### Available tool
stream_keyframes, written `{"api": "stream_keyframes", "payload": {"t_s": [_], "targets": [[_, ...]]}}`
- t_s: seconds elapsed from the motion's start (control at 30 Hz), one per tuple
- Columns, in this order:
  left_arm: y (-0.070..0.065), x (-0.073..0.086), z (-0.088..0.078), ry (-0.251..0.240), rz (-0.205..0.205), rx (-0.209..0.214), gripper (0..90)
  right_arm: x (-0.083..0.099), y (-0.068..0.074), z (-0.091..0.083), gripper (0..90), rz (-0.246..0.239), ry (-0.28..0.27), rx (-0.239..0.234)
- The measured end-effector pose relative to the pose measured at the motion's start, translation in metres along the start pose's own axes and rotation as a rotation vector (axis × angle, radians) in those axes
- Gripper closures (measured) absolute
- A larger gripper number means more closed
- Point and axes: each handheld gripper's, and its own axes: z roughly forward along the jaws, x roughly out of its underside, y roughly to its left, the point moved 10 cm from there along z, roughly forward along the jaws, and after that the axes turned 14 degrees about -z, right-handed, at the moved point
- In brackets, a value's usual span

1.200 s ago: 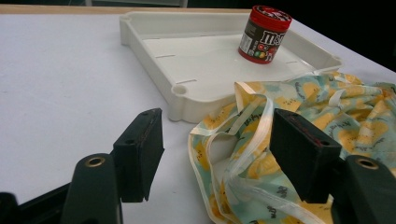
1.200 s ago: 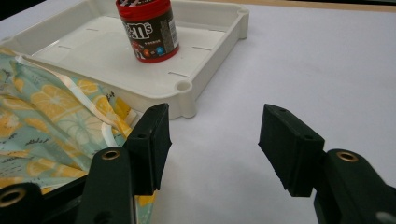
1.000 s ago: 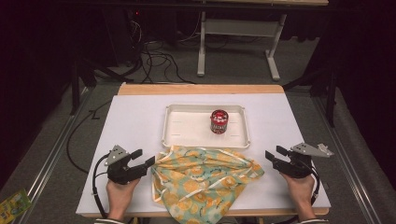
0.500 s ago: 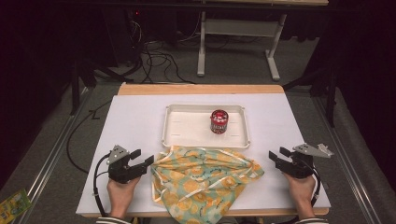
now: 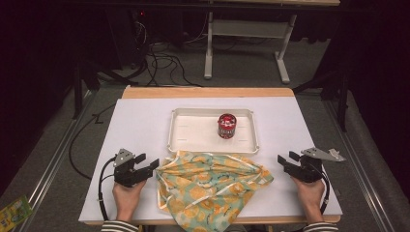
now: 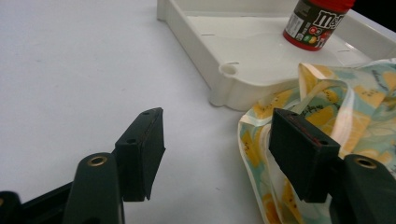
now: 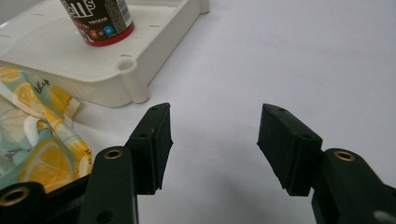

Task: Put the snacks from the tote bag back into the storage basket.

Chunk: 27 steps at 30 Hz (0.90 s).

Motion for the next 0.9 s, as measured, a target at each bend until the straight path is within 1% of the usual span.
{"api": "stream_keyframes", "payload": {"t_s": [0.03,0.13,0.27,0.47,0.5,0.57,0.7,0.77,0.8,0.9], "targets": [[0.001,0.000,0.001,0.000,-0.001,-0.005,36.2,0.000,-0.001,0.001,44.9,-0.006,0.001,0.000],[0.003,0.002,0.003,0.012,0.010,-0.017,36.2,0.000,-0.002,0.003,44.9,-0.002,0.002,0.010],[0.006,0.002,0.007,0.010,0.004,-0.026,36.2,0.001,-0.002,0.007,45.0,0.001,0.013,0.020],[0.009,0.002,0.012,0.010,0.008,-0.045,36.4,0.004,-0.003,0.011,45.1,0.001,0.022,0.031],[0.010,0.003,0.013,0.010,0.011,-0.051,36.4,0.005,-0.004,0.012,45.1,-0.011,0.021,0.032],[0.011,0.004,0.014,0.015,0.016,-0.061,36.5,0.007,-0.004,0.013,45.0,-0.002,0.029,0.033],[0.012,0.005,0.017,0.021,0.022,-0.068,36.6,0.007,-0.004,0.014,45.0,0.000,0.033,0.038],[0.012,0.006,0.019,0.027,0.022,-0.069,36.6,0.008,-0.004,0.015,44.9,-0.007,0.033,0.037],[0.012,0.006,0.019,0.029,0.022,-0.066,36.6,0.009,-0.003,0.015,44.9,0.003,0.036,0.038],[0.012,0.007,0.019,0.030,0.026,-0.068,36.6,0.009,-0.004,0.015,44.8,0.003,0.034,0.042]]}}
